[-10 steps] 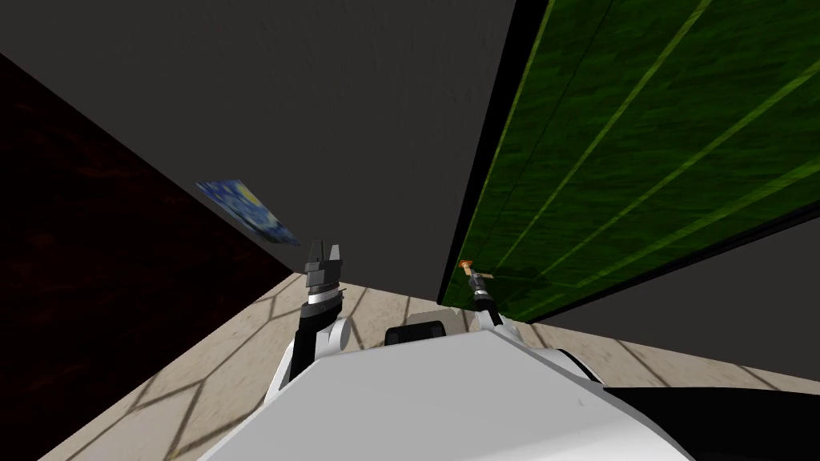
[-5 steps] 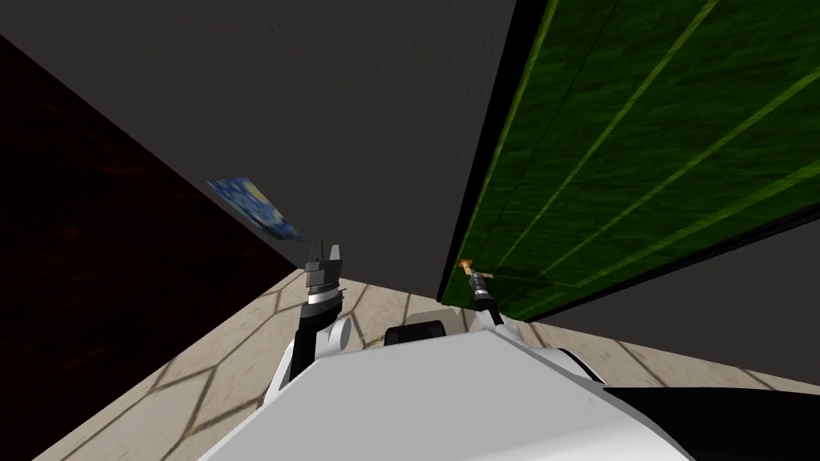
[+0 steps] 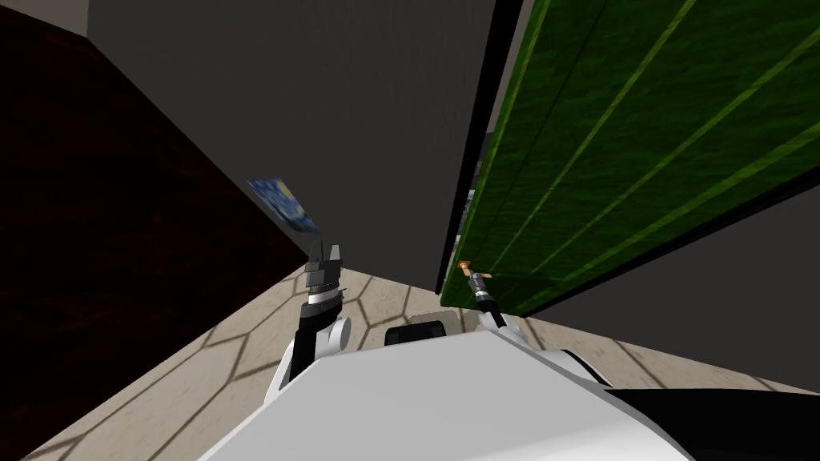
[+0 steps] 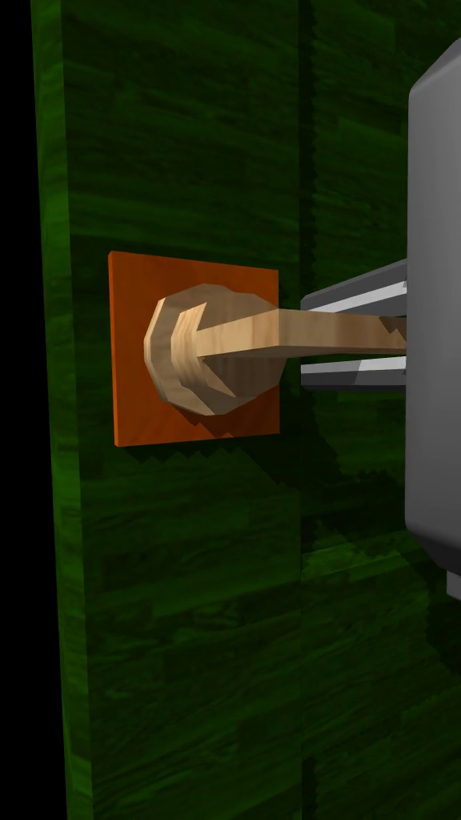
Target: Pull the door open
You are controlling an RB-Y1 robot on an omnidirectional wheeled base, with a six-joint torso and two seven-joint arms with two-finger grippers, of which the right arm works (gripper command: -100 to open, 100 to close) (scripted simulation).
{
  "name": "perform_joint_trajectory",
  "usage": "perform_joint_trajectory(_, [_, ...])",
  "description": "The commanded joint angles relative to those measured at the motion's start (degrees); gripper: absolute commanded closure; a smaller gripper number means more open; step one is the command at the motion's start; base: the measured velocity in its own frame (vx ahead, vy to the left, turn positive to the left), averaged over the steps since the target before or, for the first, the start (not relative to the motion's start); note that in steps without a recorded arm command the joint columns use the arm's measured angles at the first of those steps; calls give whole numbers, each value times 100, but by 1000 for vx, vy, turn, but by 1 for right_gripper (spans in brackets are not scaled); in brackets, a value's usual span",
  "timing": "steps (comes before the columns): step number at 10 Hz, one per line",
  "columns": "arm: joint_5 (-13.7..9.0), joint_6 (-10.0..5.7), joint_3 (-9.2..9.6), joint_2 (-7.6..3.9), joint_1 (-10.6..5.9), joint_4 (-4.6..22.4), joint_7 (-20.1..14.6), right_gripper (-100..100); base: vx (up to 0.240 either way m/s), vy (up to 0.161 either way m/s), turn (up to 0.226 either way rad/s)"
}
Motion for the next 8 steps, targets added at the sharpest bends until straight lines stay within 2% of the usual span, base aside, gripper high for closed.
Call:
perform_joint_trajectory(1, [76,-52,112,-68,28,-17,-138,100,-256,-42,110])
perform_joint_trajectory(3, [133,-76,196,-120,52,-29,-236,100,-205,-53,79])
perform_joint_trajectory(4, [121,-63,181,-93,43,-5,-203,100,-82,-20,25])
perform_joint_trajectory(5, [188,-153,285,-150,110,-8,-320,100,-152,-20,91])
perform_joint_trajectory(8, [273,-297,417,-255,194,-23,-483,100,-179,-31,82])
